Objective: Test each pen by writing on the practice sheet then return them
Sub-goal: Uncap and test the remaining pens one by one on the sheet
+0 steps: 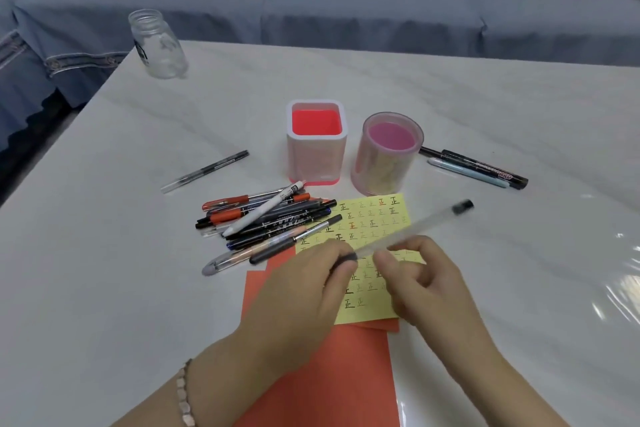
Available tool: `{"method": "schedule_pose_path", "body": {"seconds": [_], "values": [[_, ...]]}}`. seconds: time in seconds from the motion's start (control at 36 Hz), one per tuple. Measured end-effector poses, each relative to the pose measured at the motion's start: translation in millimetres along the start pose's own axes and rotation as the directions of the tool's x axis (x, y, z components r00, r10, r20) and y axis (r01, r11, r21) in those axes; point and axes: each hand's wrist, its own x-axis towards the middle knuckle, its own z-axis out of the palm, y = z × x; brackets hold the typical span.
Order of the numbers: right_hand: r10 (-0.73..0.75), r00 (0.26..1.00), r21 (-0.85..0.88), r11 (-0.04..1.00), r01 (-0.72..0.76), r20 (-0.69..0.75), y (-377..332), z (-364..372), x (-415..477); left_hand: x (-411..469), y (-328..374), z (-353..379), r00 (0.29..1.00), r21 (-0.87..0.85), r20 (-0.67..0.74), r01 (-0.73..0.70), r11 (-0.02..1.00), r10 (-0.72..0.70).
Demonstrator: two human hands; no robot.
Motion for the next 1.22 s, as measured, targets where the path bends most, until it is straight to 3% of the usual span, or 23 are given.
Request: {"method": "schedule_pose_path", "body": {"seconds": [0.11, 0.28, 0.47, 0.53, 0.58, 0.69, 0.75, 0.81, 0.89, 0.97, 1.11, 1.22], "values": [[0.023, 0.999, 0.236, 0.971, -0.033, 0.045, -6, 10, 2, -4, 1, 6, 0.985, 0.014, 0.14, -0.105, 0.994, 0.102], [-0.025, 0.998, 0.236, 0.971, 0.038, -0.058, -1, 18, -1, -6, 6, 10, 0.979, -0.143, 0.194, -0.035, 0.989, 0.063], [-0.098, 0.993, 0.242, 0.967, 0.079, 0.069, 3, 7, -6, -9, 10, 5, 0.955, -0.272, 0.296, 0.084, 0.959, 0.001], [-0.115, 0.991, 0.252, 0.963, 0.095, 0.067, 5, 7, -7, -12, 9, 3, 0.952, -0.222, 0.304, 0.105, 0.969, -0.034], [-0.116, 0.993, 0.28, 0.954, 0.109, 0.006, 8, 3, -6, -15, 4, 3, 0.963, -0.068, 0.26, 0.092, 0.993, -0.071], [-0.051, 0.99, 0.266, 0.96, 0.085, -0.132, 13, -9, -2, -14, -23, -1, 0.986, 0.332, 0.039, 0.141, 0.933, -0.163], [-0.022, 0.987, 0.241, 0.969, 0.06, -0.158, 18, -13, -2, -14, -44, -1, 0.999, 0.469, -0.039, 0.037, 0.882, -0.021], [0.009, 0.988, 0.276, 0.961, 0.035, -0.154, 24, -16, -4, -19, -63, 1, 0.991, 0.515, -0.097, -0.027, 0.857, 0.09], [0.034, 0.99, 0.327, 0.945, 0.013, -0.136, 31, -17, -4, -22, -71, 5, 0.991, 0.567, -0.091, -0.028, 0.823, 0.096], [0.015, 0.99, 0.333, 0.942, 0.034, -0.143, 32, -17, -4, -22, -65, 16, 0.987, 0.513, -0.102, -0.053, 0.857, 0.122], [-0.008, 0.975, 0.295, 0.952, 0.076, -0.223, 28, -11, -1, -20, -45, 35, 0.996, 0.366, 0.048, -0.089, 0.926, 0.077], [-0.043, 0.946, 0.218, 0.969, 0.118, -0.32, 30, -4, 1, -17, -50, 46, 0.989, 0.421, 0.145, -0.065, 0.905, 0.004]]}}
